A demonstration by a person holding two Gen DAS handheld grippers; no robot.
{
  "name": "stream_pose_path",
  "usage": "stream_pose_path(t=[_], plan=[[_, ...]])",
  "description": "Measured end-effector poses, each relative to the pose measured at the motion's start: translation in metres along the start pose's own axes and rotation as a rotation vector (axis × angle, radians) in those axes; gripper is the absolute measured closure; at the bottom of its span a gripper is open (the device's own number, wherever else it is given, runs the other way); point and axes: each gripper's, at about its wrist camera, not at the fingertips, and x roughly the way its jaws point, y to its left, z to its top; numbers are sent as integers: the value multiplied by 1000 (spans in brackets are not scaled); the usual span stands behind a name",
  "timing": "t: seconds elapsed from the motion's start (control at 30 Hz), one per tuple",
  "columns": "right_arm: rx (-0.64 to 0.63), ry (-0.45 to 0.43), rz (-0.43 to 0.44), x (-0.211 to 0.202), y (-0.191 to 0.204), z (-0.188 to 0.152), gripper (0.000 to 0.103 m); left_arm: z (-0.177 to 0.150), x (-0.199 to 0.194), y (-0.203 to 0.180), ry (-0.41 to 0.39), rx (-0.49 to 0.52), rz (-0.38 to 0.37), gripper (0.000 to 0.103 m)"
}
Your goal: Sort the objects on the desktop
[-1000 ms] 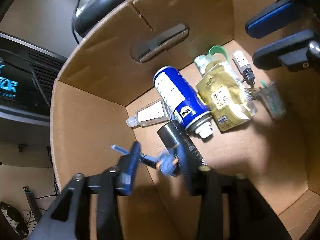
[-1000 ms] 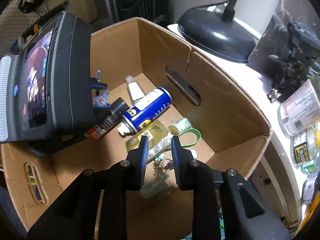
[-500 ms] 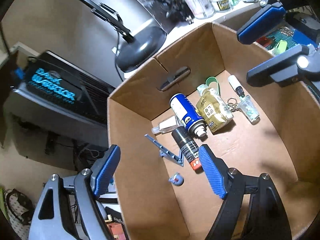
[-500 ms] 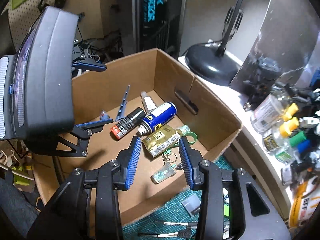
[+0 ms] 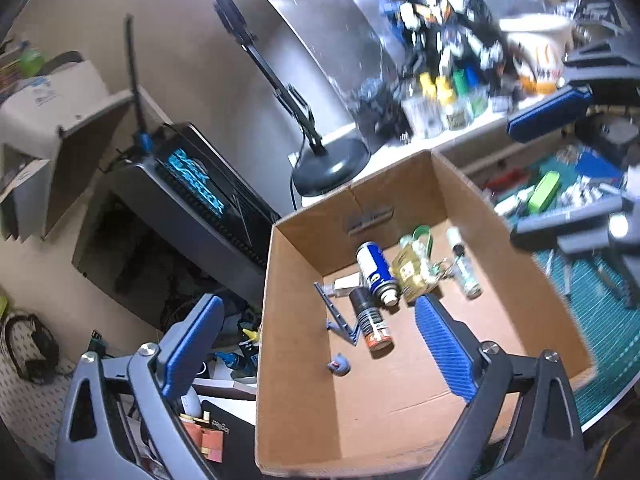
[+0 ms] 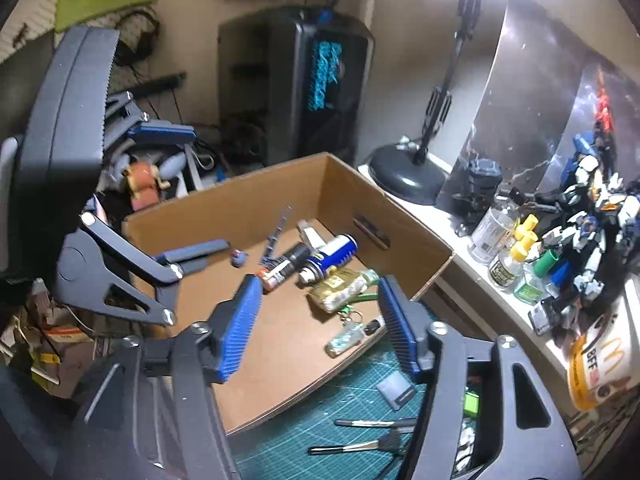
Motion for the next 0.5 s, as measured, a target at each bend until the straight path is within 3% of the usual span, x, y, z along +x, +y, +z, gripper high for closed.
stream_pose_path(t=[0.1,0.17,0.23,0.3,0.37,0.43,0.5], plan=[[-19,-26,-13,-21,13,-3,40,-5,-25,-2,-46,-22,28,2],[-26,-42,-24,-36,19,-5,36,-8,-38,-3,-64,-31,42,0],[-31,-63,-34,-51,24,-8,24,-11,-51,-5,-74,-31,61,0],[-28,-86,-43,-65,28,-10,24,-14,-62,-8,-80,-27,77,0],[-20,-96,-44,-77,32,-14,24,-18,-72,-9,-90,-46,65,0],[-15,-102,-51,-85,36,-19,13,-22,-82,-9,-101,-67,52,0],[-12,-106,-61,-92,39,-24,12,-28,-92,-11,-114,-89,40,0]])
